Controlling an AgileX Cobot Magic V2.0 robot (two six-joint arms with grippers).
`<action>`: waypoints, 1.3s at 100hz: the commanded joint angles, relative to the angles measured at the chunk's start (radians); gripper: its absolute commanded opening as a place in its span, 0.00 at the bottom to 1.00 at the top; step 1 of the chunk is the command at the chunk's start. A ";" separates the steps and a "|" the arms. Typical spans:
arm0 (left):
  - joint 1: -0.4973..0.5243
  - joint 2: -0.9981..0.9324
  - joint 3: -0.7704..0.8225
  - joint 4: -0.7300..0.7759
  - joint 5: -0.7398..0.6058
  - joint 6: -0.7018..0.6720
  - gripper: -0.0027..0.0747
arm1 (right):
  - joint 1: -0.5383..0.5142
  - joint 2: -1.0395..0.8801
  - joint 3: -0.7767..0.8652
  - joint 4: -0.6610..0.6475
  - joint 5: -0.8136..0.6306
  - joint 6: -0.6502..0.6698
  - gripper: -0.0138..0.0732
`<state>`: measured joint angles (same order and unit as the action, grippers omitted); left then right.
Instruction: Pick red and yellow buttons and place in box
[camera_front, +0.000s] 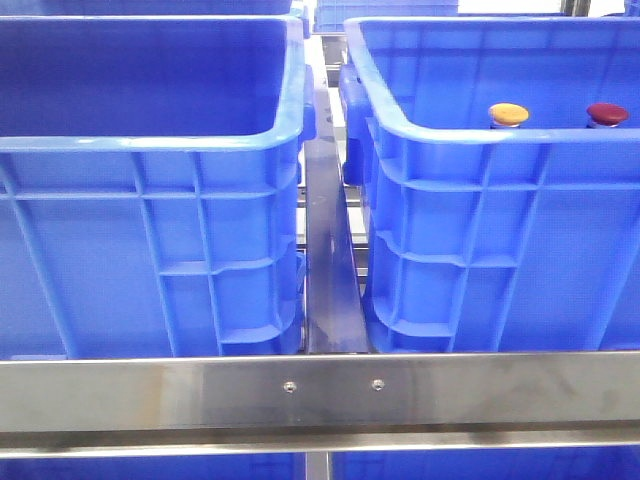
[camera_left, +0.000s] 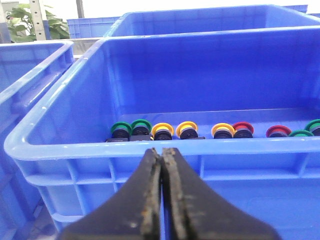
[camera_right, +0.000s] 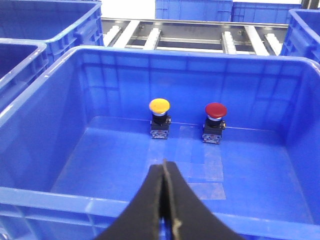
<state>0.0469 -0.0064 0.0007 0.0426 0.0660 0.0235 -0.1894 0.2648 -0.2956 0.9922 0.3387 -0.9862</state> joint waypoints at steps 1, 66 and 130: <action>0.001 -0.029 0.053 -0.010 -0.089 -0.011 0.01 | -0.007 0.005 -0.025 0.030 -0.037 -0.003 0.09; 0.001 -0.029 0.053 -0.010 -0.089 -0.011 0.01 | 0.006 0.005 -0.025 0.029 -0.037 -0.003 0.09; 0.001 -0.029 0.053 -0.010 -0.089 -0.011 0.01 | 0.201 -0.008 0.052 -0.289 -0.339 0.265 0.09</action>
<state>0.0469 -0.0064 0.0007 0.0426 0.0612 0.0235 0.0075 0.2607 -0.2394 0.8222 0.1305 -0.8469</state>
